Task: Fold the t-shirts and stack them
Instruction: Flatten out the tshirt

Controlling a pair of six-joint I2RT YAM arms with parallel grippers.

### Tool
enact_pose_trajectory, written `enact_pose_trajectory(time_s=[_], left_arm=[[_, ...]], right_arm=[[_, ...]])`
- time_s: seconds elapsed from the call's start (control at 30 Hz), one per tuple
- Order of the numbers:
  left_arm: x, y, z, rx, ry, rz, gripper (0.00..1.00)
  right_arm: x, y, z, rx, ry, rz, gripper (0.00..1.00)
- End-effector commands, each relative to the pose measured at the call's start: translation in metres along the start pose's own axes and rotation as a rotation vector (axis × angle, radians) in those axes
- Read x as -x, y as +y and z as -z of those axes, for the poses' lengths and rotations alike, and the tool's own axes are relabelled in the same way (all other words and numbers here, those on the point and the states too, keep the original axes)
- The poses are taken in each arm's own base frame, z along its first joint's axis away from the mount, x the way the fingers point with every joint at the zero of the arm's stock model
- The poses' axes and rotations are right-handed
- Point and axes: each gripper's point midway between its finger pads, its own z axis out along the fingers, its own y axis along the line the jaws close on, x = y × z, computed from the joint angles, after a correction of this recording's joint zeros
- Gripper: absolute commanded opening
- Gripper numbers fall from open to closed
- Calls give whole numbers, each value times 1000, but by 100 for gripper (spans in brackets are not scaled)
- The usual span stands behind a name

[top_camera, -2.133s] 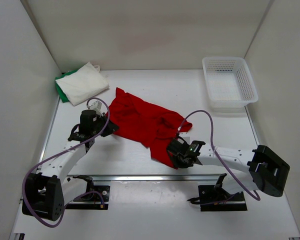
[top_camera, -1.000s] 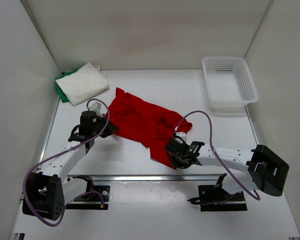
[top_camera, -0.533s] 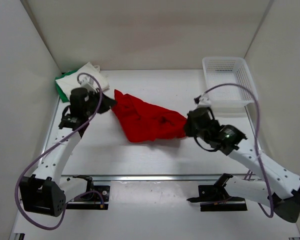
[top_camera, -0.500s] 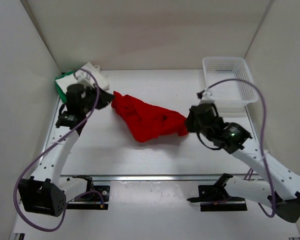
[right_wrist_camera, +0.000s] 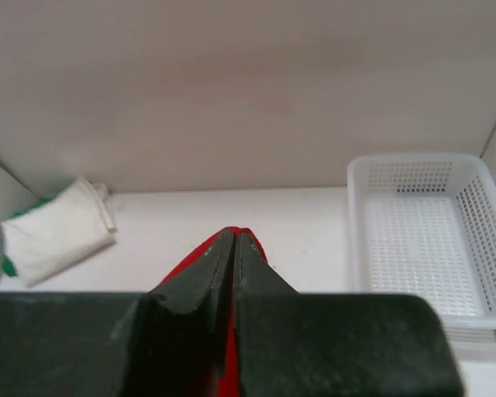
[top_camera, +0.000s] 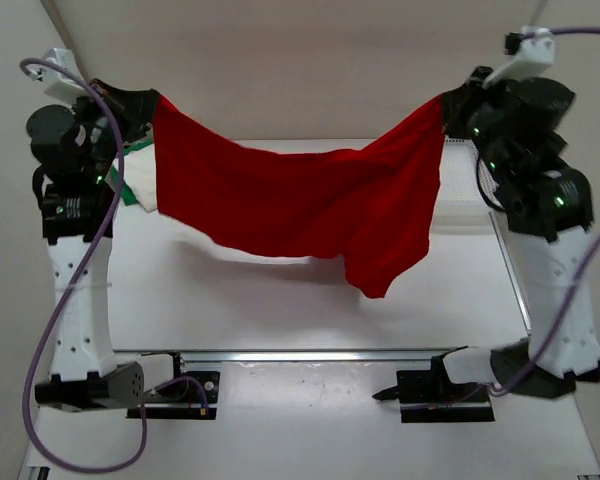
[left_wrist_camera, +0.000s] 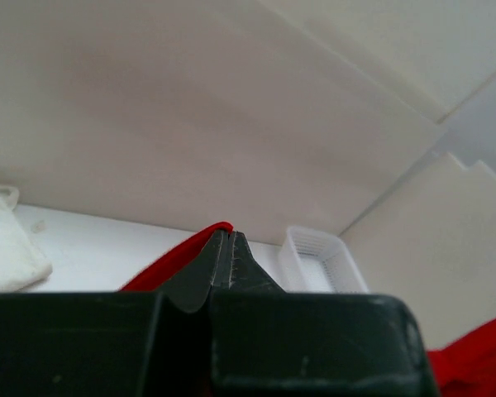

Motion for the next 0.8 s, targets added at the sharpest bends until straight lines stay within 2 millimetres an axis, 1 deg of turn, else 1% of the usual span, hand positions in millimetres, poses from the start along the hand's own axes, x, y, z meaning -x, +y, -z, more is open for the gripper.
enact_pose_trajectory(time_s=[0.0, 0.03, 0.07, 0.1, 0.13, 0.17, 0.2, 0.23, 0.27, 0.3, 0.33, 0.37, 0.4, 0.43, 0.47, 0.5, 0.53, 0.57, 0.6, 0.63, 0.67, 0.7, 0.73, 0.77], left_arm=[[-96, 90, -42, 218, 241, 54, 0], [-121, 111, -52, 254, 282, 63, 0], [-139, 124, -62, 272, 312, 64, 0], [-150, 133, -67, 286, 330, 73, 0], [-164, 144, -76, 297, 364, 91, 0], [-174, 153, -91, 304, 385, 97, 0], [-177, 156, -98, 310, 390, 106, 0], [-175, 156, -117, 296, 388, 108, 0], [-170, 152, -135, 275, 389, 113, 0], [-181, 157, -146, 277, 423, 133, 0], [-148, 134, -162, 221, 353, 128, 0], [-131, 122, -174, 185, 330, 134, 0], [-115, 115, -177, 162, 302, 137, 0], [-91, 104, -182, 117, 253, 143, 0], [-67, 89, -181, 75, 200, 139, 0], [-40, 81, -171, 54, 145, 137, 0], [-23, 84, -168, 38, 99, 139, 0], [-10, 77, -158, 29, 70, 147, 0], [20, 70, -143, 8, -1, 125, 0], [26, 77, -141, 11, -21, 120, 0], [39, 73, -131, 23, -57, 88, 0], [52, 74, -120, 71, -96, 38, 0], [52, 74, -115, 90, -97, 22, 0], [45, 76, -116, 93, -92, 9, 0]], right_arm=[[-81, 0, -84, 81, 230, 83, 0], [-98, 4, -104, 119, 273, 91, 0], [-105, 1, -115, 126, 291, 89, 0], [-112, -2, -133, 111, 302, 94, 1], [-111, -7, -151, 114, 300, 86, 0], [-110, -9, -170, 120, 295, 79, 1], [-109, -9, -181, 128, 285, 67, 0], [-102, -19, -189, 123, 260, 44, 1], [-80, -21, -195, 135, 185, 21, 0], [-70, -27, -204, 125, 145, 7, 0], [-50, -25, -212, 135, 66, 7, 0], [-21, -19, -205, 155, -8, -4, 0], [1, -21, -203, 148, -83, -6, 0], [38, -15, -186, 154, -196, 14, 0], [71, -12, -166, 134, -305, 46, 0], [83, -10, -155, 103, -351, 82, 0], [111, -6, -131, 75, -437, 102, 1], [132, -1, -109, 81, -498, 99, 0], [144, -3, -98, 74, -531, 110, 0], [149, -6, -88, 67, -537, 116, 0], [153, -7, -79, 64, -545, 116, 0], [148, -11, -76, 50, -525, 120, 0], [141, -19, -78, 23, -503, 122, 0], [126, -21, -80, 20, -462, 120, 0]])
